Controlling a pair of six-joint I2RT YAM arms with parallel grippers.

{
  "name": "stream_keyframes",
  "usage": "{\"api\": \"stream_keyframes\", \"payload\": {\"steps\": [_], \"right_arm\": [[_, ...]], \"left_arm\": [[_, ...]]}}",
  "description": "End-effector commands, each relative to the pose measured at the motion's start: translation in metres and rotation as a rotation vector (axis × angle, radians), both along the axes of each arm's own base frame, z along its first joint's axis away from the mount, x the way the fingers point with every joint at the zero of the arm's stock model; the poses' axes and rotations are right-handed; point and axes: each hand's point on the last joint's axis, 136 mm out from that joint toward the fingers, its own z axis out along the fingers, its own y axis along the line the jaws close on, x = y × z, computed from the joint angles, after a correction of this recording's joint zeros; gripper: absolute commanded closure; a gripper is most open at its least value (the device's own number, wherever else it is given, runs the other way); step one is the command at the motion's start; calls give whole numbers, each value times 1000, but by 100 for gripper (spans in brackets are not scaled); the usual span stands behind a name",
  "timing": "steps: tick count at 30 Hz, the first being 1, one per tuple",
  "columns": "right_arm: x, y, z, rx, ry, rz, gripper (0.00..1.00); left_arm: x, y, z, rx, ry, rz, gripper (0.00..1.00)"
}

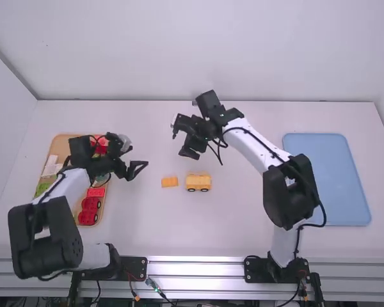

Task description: Assemble lego blocks to make yellow taxi

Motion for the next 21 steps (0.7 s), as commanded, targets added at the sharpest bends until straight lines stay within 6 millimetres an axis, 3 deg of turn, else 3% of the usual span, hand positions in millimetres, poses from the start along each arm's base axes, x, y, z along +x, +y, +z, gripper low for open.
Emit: {"api": "stream_keyframes", "payload": {"steps": [1,5,10,12,16,21], "right_arm": [[-18,-12,-3,51,35,-33,1],[-32,-33,-7,105,-21,-51,1],[-46,-54,-17,258,-26,-39,1],[-51,-59,-19,312,-15,-20,1],[-78,-76,-21,468,-15,123,1],[-84,-95,-25,516,-5,115,1]], "left_arm": [[-3,-34,-2,90,-176,-257,1],[-14,-67,-27,153,-213,-434,1],[-18,-92,-66,195,-143,-506,1],[-19,-95,-72,181,-133,-516,1],[-27,-95,-98,194,-121,-566,1],[-36,-92,-110,214,-138,-592,8]]}}
